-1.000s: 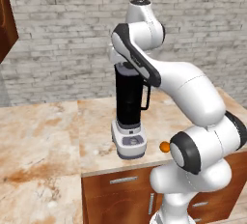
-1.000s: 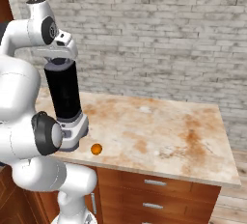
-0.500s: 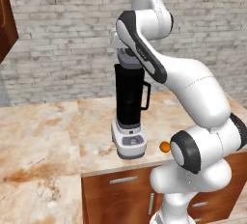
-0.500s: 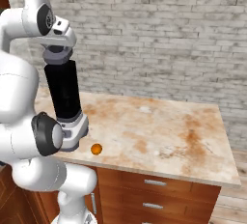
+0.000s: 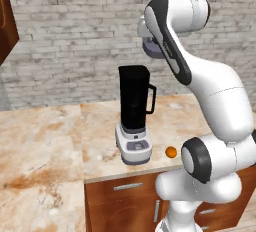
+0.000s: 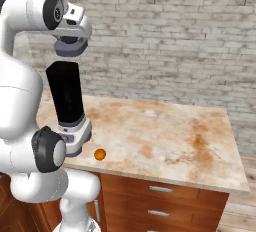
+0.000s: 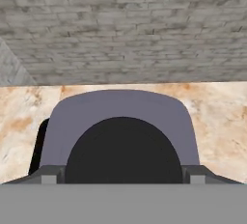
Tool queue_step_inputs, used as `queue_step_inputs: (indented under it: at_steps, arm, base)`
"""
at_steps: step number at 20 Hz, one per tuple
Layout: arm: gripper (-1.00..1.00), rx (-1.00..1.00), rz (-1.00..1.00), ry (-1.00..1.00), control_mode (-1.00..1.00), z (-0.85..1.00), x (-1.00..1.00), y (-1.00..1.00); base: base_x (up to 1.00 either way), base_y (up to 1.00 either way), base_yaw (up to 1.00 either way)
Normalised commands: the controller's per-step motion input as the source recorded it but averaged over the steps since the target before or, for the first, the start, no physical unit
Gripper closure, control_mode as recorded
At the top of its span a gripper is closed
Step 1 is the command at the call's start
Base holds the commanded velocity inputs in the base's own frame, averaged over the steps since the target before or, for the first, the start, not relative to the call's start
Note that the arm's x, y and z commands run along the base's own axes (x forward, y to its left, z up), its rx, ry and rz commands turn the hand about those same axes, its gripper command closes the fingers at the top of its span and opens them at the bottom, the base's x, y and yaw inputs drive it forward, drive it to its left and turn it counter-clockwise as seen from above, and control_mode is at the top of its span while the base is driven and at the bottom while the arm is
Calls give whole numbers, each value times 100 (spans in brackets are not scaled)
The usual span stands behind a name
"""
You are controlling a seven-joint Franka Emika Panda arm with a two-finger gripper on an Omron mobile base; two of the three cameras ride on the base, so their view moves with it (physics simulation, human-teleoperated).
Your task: Open the blender lid, put the tangerine in the blender, close the lid, and start the blender.
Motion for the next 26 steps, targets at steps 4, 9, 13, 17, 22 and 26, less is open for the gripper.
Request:
queue_step_inputs:
  at_steps: [4,9,13,17,22,26]
  arm:
    - [100,0,-3,0,-100,-43,-20,-100]
    - [100,0,-5,1,-100,-85,-1,-100]
    - [100,0,-5,5,-100,-100,0,-100]
    - [100,0,-5,6,-100,-100,0,-100]
    - [100,0,-7,11,-100,-100,8,-96]
    - [100,-4,-6,14,-100,-100,26,-69]
  base:
    - [0,0,0]
    - [0,0,0]
    - [0,0,0]
    - [0,0,0]
    - [0,0,0]
    - [0,0,0]
